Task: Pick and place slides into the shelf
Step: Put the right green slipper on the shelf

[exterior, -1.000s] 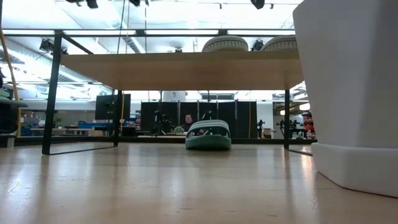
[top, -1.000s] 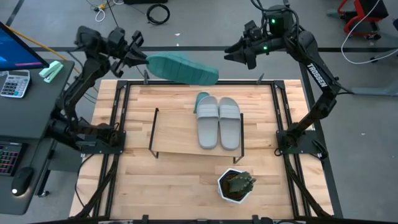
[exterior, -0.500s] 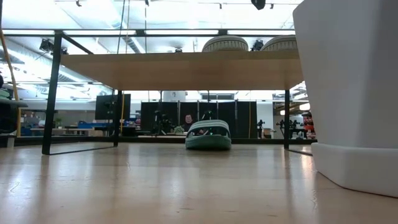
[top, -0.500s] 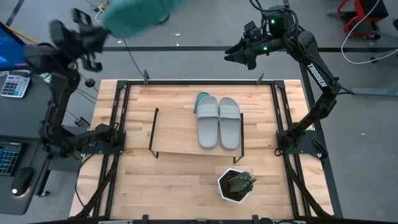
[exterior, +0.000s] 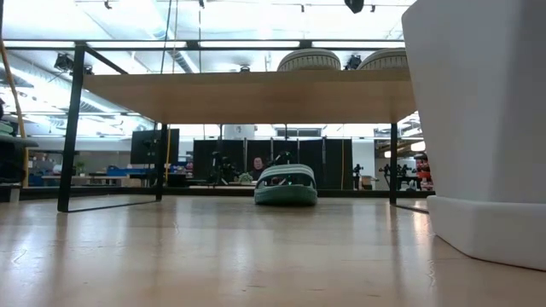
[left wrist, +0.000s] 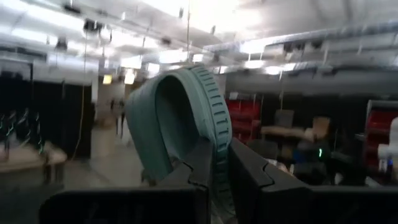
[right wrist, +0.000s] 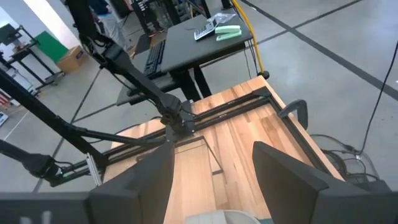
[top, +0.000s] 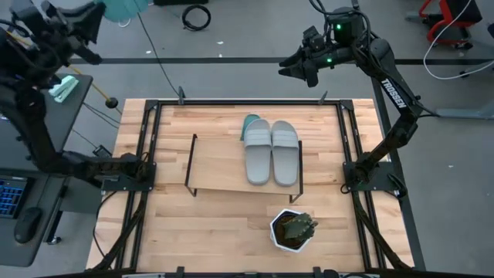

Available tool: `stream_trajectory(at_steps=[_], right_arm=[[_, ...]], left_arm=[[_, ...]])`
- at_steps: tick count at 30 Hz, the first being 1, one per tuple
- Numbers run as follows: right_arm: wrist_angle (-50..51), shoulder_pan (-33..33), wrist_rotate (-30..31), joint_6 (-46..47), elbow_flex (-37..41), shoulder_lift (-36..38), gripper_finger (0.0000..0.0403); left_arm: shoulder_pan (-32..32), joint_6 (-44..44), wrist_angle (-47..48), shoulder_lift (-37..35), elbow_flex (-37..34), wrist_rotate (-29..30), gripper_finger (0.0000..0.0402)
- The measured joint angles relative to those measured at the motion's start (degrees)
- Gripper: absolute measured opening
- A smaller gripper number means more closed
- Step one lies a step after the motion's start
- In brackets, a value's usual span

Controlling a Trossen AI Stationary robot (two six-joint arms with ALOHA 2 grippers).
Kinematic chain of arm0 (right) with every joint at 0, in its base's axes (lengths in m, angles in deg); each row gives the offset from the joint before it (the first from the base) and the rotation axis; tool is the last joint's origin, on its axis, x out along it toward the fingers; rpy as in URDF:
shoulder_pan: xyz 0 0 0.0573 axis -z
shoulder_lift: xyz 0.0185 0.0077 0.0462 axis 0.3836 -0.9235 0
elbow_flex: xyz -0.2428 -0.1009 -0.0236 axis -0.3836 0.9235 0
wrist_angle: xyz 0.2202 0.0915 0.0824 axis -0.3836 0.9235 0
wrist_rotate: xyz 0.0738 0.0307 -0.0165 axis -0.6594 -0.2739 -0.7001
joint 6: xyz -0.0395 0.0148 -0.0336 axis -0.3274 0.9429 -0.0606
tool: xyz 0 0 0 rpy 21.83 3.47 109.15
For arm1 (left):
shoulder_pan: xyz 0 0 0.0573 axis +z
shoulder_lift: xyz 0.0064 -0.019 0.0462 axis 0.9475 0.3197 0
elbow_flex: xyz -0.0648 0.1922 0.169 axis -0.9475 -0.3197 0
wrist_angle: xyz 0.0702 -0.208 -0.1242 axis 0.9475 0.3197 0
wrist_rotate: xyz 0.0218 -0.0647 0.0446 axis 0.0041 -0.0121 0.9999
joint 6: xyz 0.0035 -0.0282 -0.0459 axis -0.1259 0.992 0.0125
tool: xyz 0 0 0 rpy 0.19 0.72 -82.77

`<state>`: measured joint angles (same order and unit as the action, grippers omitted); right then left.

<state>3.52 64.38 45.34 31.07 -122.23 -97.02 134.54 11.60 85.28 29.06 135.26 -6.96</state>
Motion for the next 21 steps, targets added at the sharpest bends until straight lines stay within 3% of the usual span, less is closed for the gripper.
stream_trajectory(at_steps=[2, 6, 13, 17, 21], right_arm=[[0.00, 0.00, 0.00, -0.62, 0.00, 0.00, 0.0224], [0.00, 0.00, -0.02, -1.09, 0.00, 0.00, 0.0224], [2.29, 0.00, -0.13, -2.14, 0.00, 0.00, 0.0223], [6.41, -0.26, -1.61, -5.52, 0.00, 0.02, 0.0223], [9.65, -0.84, -1.72, -8.13, 0.00, 0.02, 0.0223]], left_arm=[[-2.50, -1.35, 5.42, 1.03, 3.33, 2.75, 0.0034], [-7.24, -0.69, 9.15, -0.37, 1.31, 6.67, 0.0034], [-21.23, 5.20, 11.71, 1.87, 1.28, 6.40, 0.0034], [-32.41, 4.32, 20.34, 5.32, 1.28, 16.06, 0.0034], [-45.57, 1.37, 24.35, 11.22, 1.10, 29.87, 0.0034]])
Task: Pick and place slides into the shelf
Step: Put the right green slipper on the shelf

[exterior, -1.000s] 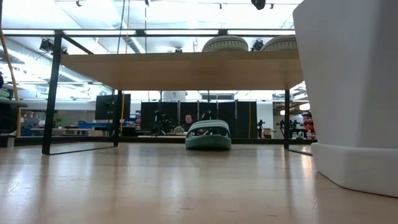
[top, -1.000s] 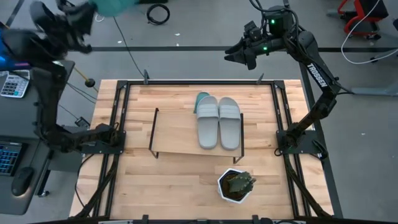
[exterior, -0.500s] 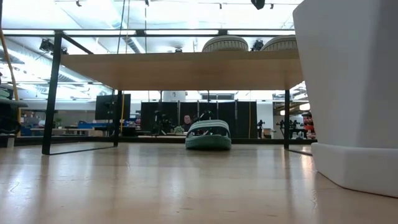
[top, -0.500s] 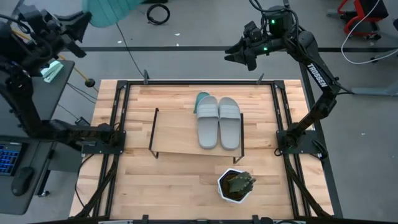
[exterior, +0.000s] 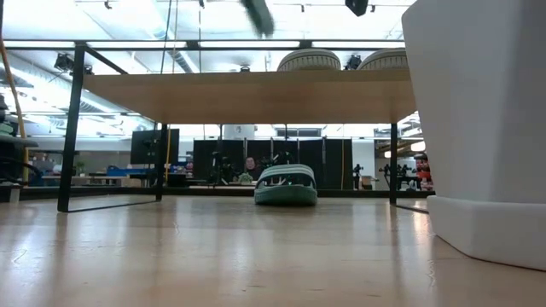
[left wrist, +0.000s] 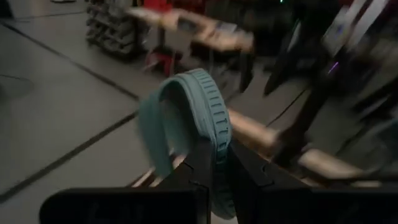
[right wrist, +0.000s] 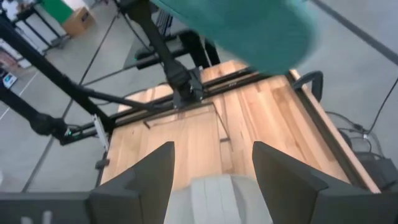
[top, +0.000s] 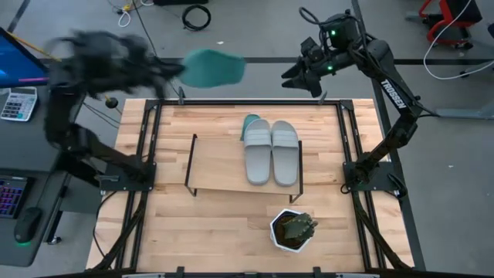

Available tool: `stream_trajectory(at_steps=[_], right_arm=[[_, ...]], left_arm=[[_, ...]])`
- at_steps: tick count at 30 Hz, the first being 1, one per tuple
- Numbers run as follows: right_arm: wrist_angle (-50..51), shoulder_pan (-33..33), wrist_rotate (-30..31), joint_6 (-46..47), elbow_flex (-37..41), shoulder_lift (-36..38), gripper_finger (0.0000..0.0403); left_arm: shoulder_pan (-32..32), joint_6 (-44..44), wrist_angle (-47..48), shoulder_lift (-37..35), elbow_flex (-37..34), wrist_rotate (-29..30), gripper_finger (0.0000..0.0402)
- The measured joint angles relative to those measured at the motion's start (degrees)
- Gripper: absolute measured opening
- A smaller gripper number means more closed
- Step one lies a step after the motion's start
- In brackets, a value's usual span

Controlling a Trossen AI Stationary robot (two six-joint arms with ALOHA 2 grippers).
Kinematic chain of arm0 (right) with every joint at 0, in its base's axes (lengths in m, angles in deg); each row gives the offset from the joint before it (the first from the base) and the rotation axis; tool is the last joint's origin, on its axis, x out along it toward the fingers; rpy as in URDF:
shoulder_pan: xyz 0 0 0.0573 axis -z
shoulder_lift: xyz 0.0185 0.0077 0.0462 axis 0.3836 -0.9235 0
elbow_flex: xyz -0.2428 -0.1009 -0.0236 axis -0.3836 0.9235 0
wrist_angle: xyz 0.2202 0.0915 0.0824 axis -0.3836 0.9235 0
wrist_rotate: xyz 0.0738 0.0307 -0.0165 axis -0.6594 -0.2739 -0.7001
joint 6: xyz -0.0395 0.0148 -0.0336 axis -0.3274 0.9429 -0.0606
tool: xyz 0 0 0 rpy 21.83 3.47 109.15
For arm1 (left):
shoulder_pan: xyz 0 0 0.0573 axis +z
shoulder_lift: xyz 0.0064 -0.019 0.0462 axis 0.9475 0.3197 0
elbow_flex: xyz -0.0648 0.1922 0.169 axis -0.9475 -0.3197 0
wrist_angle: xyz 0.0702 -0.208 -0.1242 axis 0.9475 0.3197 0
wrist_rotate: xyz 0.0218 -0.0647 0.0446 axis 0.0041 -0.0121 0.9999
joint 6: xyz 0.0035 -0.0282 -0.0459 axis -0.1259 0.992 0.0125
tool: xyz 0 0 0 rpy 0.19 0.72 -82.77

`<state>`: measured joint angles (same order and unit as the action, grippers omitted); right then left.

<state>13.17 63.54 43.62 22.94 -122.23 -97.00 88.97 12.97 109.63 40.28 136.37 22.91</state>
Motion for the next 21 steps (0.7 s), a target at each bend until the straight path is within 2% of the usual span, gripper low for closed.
stream_trajectory(at_steps=[6, 9, 14, 18, 21], right_arm=[[3.28, -0.01, 0.05, -2.20, 0.02, 0.05, 0.0223], [3.67, 0.01, 0.05, -2.87, 0.04, 0.18, 0.0223], [3.68, -0.23, 0.09, -2.68, 0.04, 0.22, 0.0223], [3.66, -1.69, 1.75, -1.13, 0.04, 0.22, 0.0218], [3.64, -3.54, 3.91, 0.32, 0.04, 0.22, 0.0215]], left_arm=[[-15.05, -3.80, 2.25, 3.50, 0.18, 24.57, 0.0034], [-20.90, -2.06, 5.47, 4.64, 0.16, 32.32, 0.0034], [-27.34, 4.04, 15.81, 6.64, 0.08, 38.21, 0.0034], [-29.59, 9.04, 22.82, 8.66, 0.02, 38.20, 0.0034], [-31.45, 5.96, 22.83, 10.00, -0.83, 37.36, 0.0034]])
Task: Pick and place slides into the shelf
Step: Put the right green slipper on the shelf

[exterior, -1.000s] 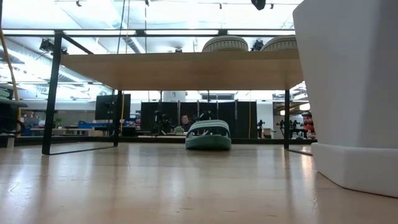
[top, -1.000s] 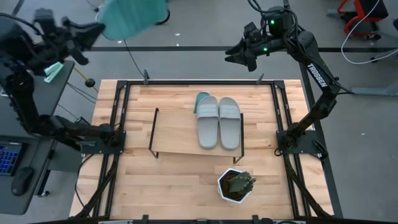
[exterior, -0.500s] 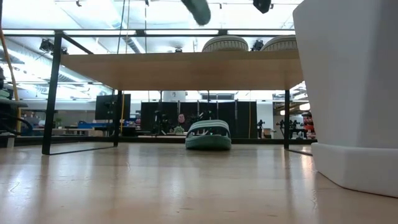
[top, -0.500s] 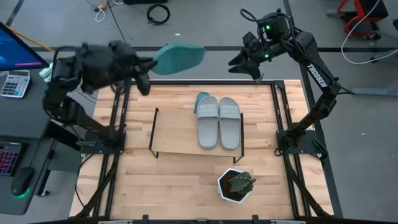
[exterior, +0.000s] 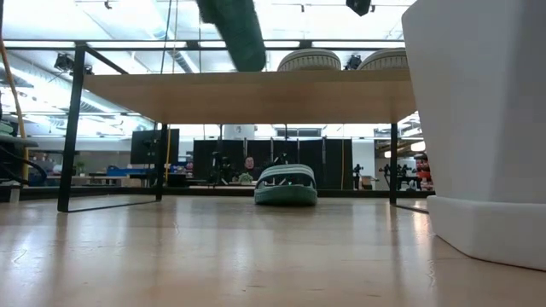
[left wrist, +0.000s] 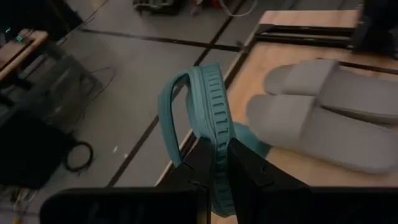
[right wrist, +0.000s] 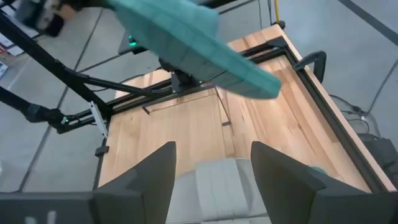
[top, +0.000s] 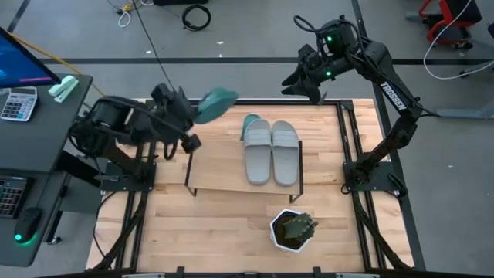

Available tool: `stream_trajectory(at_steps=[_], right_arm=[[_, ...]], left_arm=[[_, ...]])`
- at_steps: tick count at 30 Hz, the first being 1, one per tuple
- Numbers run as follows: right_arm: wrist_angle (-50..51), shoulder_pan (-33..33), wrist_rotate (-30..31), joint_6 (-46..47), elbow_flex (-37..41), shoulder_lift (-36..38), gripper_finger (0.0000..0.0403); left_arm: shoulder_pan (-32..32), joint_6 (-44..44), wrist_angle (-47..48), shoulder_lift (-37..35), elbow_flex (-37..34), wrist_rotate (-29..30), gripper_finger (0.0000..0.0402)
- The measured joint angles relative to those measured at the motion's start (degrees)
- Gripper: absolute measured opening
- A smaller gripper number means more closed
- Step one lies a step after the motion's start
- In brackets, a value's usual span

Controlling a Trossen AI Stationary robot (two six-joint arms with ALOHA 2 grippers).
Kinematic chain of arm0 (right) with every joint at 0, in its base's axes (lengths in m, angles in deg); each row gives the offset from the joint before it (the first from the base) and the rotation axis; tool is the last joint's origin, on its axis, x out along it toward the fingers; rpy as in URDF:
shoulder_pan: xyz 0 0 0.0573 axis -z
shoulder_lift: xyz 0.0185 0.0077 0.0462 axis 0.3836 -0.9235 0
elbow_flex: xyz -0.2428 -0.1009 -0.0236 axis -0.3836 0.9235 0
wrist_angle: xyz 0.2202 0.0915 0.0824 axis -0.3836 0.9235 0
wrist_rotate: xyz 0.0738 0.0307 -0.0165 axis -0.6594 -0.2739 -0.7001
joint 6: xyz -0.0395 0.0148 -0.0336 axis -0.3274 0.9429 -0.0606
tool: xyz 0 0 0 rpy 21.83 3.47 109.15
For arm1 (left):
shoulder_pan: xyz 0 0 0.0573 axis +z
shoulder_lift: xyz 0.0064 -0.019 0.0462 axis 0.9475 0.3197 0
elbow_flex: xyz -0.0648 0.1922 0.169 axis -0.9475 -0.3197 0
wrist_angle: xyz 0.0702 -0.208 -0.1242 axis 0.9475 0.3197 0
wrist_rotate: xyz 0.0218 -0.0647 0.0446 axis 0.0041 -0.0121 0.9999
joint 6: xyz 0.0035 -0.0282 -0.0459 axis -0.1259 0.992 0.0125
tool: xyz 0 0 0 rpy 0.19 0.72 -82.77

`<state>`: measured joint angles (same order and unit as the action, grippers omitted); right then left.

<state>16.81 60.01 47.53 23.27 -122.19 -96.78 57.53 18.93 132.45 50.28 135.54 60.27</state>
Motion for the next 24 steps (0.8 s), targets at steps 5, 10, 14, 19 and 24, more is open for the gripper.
stream_trajectory(at_steps=[5, 10, 14, 19, 24], right_arm=[[0.02, -2.55, 5.26, 2.66, 0.00, 0.00, 0.0213], [0.02, -4.26, 7.54, 10.00, 0.00, 0.00, 0.0213], [1.66, -5.78, 7.75, 14.33, 0.00, 0.10, 0.0213], [7.69, -7.67, 12.35, 16.42, -0.02, 0.26, 0.0213], [10.82, -9.74, 14.60, 21.18, -0.02, 0.26, 0.0212]], left_arm=[[-1.19, -4.52, -0.07, 0.75, -1.96, -0.02, 0.0034], [-1.19, -7.09, 0.04, 0.55, -8.04, -0.03, 0.0034], [-1.86, -8.84, 0.09, 0.18, -13.14, 0.06, 0.0033], [-3.65, -9.97, 0.04, 0.27, -20.26, 0.02, 0.0033], [-5.00, -8.33, 0.09, 0.31, -25.82, 1.03, 0.0032]])
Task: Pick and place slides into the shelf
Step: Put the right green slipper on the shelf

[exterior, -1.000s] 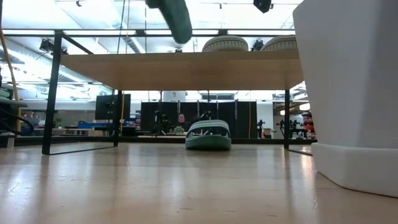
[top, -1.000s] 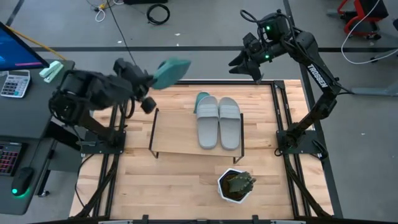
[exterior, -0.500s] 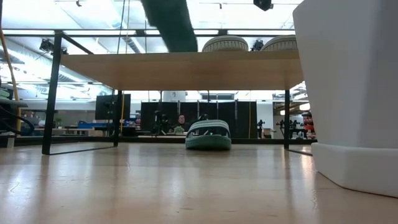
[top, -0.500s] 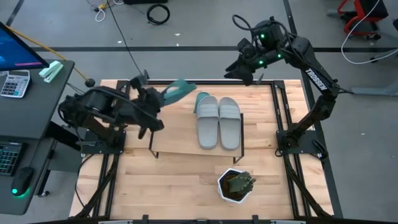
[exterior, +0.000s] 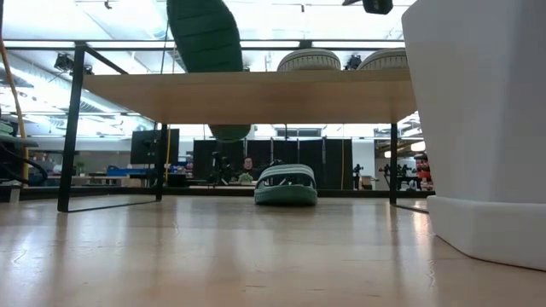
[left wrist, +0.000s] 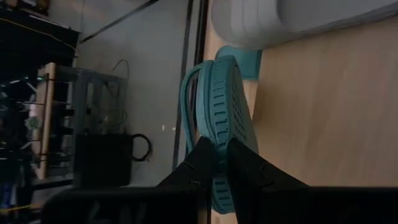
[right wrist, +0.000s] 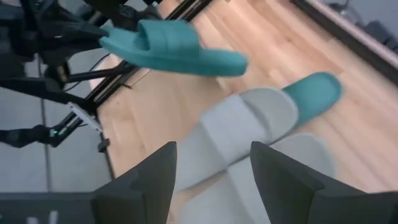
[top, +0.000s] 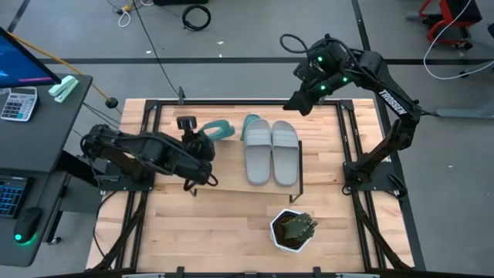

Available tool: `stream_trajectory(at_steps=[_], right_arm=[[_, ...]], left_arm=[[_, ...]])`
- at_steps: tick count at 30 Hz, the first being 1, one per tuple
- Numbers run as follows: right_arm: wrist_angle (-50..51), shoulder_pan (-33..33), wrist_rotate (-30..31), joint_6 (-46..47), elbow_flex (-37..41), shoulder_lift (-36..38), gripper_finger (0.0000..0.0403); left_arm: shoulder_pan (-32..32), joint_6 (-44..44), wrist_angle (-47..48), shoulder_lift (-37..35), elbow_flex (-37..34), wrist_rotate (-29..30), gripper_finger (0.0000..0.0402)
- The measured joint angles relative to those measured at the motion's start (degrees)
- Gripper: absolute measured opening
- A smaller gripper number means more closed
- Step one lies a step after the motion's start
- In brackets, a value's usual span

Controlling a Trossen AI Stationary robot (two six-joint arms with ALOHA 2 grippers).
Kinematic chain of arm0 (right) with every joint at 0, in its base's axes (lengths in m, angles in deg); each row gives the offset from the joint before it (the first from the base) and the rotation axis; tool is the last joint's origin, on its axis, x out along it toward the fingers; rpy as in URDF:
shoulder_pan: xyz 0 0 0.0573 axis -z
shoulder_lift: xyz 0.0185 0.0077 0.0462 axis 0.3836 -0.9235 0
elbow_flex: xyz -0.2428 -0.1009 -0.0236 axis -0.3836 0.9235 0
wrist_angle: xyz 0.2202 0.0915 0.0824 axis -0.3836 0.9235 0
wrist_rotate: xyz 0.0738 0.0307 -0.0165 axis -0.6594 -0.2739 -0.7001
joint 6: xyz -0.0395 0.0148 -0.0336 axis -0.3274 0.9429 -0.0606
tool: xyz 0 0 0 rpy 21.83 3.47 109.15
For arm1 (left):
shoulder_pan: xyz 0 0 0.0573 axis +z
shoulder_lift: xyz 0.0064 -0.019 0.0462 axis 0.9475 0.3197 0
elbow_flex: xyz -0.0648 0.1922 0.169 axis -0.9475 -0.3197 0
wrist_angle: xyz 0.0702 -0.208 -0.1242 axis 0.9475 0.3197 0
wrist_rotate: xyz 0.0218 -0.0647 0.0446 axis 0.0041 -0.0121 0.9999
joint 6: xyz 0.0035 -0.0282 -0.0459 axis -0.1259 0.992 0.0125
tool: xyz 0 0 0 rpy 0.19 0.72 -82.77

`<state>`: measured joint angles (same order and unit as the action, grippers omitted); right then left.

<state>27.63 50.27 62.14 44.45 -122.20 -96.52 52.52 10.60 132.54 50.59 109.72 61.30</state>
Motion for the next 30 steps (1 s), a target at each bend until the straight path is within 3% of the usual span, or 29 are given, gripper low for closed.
stream_trajectory(at_steps=[13, 20, 30], right_arm=[[-0.07, -10.54, 4.84, 1.99, 0.00, 0.04, 0.0212], [1.05, -15.46, 6.35, -1.21, 0.00, 1.00, 0.0212], [2.73, -16.36, 10.12, -1.77, -0.03, 5.95, 0.0212]], left_arm=[[-0.58, -3.05, -5.22, 0.00, -1.46, 10.01, 0.0032], [-0.67, -7.83, -9.56, 1.57, -1.46, 10.42, 0.0032], [-0.65, -3.30, -7.86, 5.74, -1.46, 9.81, 0.0032]])
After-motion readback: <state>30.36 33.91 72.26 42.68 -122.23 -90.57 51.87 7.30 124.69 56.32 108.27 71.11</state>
